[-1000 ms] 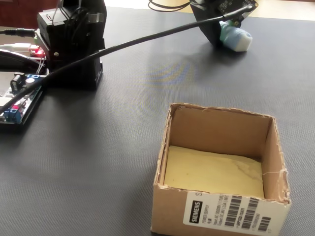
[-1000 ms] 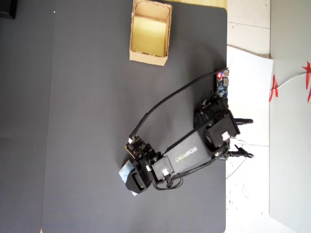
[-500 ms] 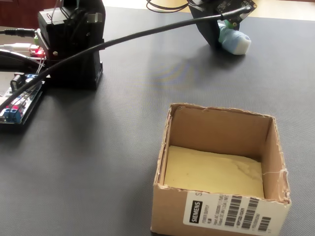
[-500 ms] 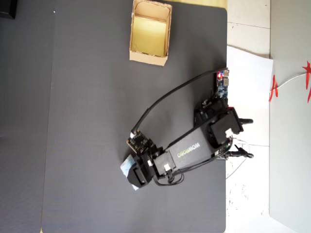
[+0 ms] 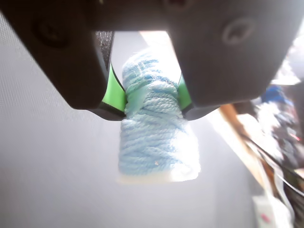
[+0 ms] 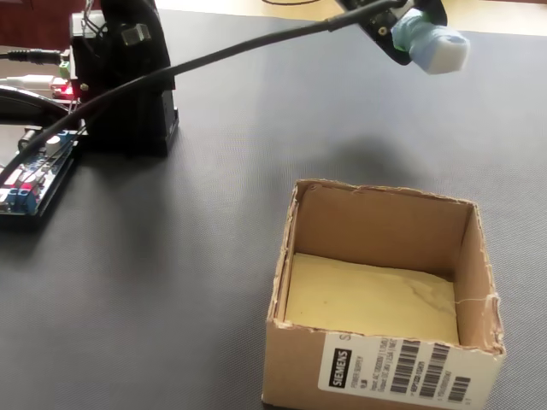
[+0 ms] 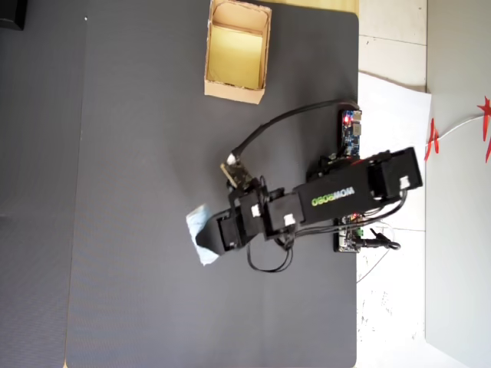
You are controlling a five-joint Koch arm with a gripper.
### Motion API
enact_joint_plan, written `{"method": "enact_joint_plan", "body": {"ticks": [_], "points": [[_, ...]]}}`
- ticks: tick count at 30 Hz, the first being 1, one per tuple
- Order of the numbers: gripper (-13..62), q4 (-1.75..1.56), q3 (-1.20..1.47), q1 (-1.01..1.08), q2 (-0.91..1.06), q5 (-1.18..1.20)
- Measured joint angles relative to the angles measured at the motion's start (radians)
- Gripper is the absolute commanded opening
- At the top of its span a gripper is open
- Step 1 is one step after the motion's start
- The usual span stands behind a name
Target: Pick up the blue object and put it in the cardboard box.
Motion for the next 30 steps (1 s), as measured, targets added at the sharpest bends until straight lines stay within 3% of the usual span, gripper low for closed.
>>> {"method": "enact_joint_plan", "body": {"ticks": [9,15,25,30], "points": [[5.2,-0.121,0.153,0.258,0.304,-0.060],[5.2,-0.146,0.164,0.393,0.377,-0.098],[5.2,-0.147,0.163,0.730,0.388,-0.196],[5.2,-0.146,0.032,0.879,0.230,-0.222]]}}
